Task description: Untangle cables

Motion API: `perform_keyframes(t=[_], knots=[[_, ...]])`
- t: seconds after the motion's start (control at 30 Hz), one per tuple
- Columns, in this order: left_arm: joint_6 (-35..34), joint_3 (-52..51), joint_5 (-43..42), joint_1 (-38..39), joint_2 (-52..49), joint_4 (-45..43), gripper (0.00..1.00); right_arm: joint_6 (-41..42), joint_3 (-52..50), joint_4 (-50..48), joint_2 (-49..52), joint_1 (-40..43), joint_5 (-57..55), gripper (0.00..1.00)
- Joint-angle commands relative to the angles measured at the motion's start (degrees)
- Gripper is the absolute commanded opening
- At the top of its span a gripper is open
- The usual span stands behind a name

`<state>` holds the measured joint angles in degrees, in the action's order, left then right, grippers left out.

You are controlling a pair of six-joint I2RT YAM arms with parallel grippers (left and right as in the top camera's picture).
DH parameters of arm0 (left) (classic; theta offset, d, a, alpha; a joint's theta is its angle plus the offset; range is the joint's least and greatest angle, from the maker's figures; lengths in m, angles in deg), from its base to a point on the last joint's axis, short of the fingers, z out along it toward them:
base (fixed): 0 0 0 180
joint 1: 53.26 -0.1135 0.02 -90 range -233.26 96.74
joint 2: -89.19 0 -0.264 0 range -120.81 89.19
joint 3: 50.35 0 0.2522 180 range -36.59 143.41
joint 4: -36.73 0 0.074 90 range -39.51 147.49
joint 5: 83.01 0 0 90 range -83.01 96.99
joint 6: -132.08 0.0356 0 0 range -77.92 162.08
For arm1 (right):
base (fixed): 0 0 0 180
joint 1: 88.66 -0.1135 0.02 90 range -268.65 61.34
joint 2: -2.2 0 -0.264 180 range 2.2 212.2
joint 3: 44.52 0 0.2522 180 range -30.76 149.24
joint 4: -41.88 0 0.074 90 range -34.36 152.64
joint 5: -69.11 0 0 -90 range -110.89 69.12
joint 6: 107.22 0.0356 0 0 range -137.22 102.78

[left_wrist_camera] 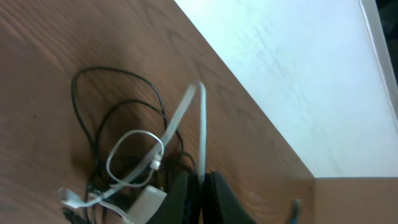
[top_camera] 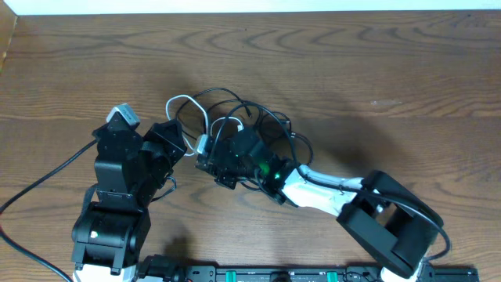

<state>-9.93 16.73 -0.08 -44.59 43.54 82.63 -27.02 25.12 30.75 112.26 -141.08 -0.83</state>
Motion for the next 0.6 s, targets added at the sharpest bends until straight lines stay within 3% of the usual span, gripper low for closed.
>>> perform_keyframes(t=[0.0,0.03,0.13,0.27,0.43,0.5,0.53,0.57], knots=[[-2.78,1.46,-1.40,-0.24,0.17,-1.14,0.08,1.01,0.33,-0.24,0.68,-0.44,-0.42,0.07],[-2.78,1.46,-1.31,-0.24,0.17,-1.40,0.08,1.09,0.33,-0.33,0.68,-0.48,-0.37,0.01],[-2.56,1.46,-1.29,-1.60,0.13,-1.51,0.08,6.38,0.33,-0.44,0.57,-0.24,0.42,0.01],[0.52,1.44,0.72,-5.86,-0.17,-0.66,0.07,15.08,0.33,-1.42,-1.22,3.28,14.05,0.01],[1.14,1.40,6.32,-6.67,-1.70,4.04,0.11,17.92,0.33,-1.44,-3.72,8.26,22.18,0.01],[1.14,1.40,6.32,-6.67,-2.73,4.85,0.25,17.94,0.33,-1.44,-5.03,10.03,24.13,0.01],[1.14,1.40,6.25,-6.67,-4.28,5.40,0.39,18.47,0.33,-1.27,-6.86,12.00,24.70,0.01],[1.14,1.40,6.25,-6.67,-5.16,5.57,0.46,18.88,0.33,-1.25,-7.58,12.63,24.70,0.01]])
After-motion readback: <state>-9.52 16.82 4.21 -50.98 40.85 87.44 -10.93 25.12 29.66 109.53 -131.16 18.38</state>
